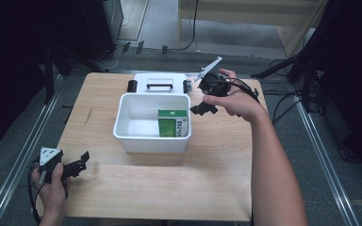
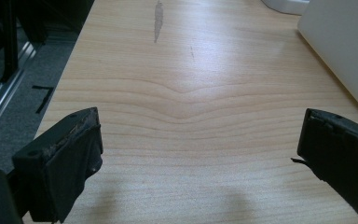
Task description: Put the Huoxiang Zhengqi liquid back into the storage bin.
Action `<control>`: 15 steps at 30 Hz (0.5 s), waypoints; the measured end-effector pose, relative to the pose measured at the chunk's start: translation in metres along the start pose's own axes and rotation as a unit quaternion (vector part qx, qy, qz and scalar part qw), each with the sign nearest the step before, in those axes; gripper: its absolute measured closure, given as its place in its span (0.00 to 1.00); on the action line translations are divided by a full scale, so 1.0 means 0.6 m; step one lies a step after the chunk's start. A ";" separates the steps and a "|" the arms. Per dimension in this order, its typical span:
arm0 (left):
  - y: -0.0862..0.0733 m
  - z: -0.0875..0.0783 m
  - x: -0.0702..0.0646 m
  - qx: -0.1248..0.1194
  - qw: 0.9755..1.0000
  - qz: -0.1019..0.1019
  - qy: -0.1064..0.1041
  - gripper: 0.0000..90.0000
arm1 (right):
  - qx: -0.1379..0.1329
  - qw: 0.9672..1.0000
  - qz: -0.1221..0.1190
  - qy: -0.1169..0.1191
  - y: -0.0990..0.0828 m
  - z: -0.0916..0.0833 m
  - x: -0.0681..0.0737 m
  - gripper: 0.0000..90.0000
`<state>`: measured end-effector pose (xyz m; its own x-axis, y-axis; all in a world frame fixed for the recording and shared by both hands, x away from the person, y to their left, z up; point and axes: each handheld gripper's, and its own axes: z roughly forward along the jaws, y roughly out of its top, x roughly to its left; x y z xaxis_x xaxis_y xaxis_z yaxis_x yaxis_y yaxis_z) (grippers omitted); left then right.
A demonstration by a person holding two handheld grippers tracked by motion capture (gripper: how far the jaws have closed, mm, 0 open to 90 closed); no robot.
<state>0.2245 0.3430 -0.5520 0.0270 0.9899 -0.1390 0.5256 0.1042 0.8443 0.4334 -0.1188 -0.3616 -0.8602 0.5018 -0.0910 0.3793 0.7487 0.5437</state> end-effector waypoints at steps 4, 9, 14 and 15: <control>0.000 0.000 -0.001 0.000 1.000 0.001 0.000 0.01 | -0.020 0.999 0.029 -0.022 -0.030 -0.005 -0.009 0.00; 0.000 0.000 -0.001 -0.001 1.000 0.001 0.001 0.01 | -0.034 0.995 0.074 -0.057 -0.071 -0.007 -0.026 0.00; 0.000 0.000 0.000 -0.001 1.000 0.001 0.001 0.01 | -0.043 0.991 0.099 -0.079 -0.099 -0.012 -0.033 0.00; 0.000 0.000 0.000 -0.001 1.000 0.001 0.001 0.01 | -0.047 0.990 0.102 -0.083 -0.106 -0.012 -0.034 0.00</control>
<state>0.2244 0.3428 -0.5520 0.0264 0.9903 -0.1361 0.5239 0.1022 0.8456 0.4245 -0.1800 -0.3883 -0.6980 0.7088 -0.1017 0.4995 0.5837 0.6401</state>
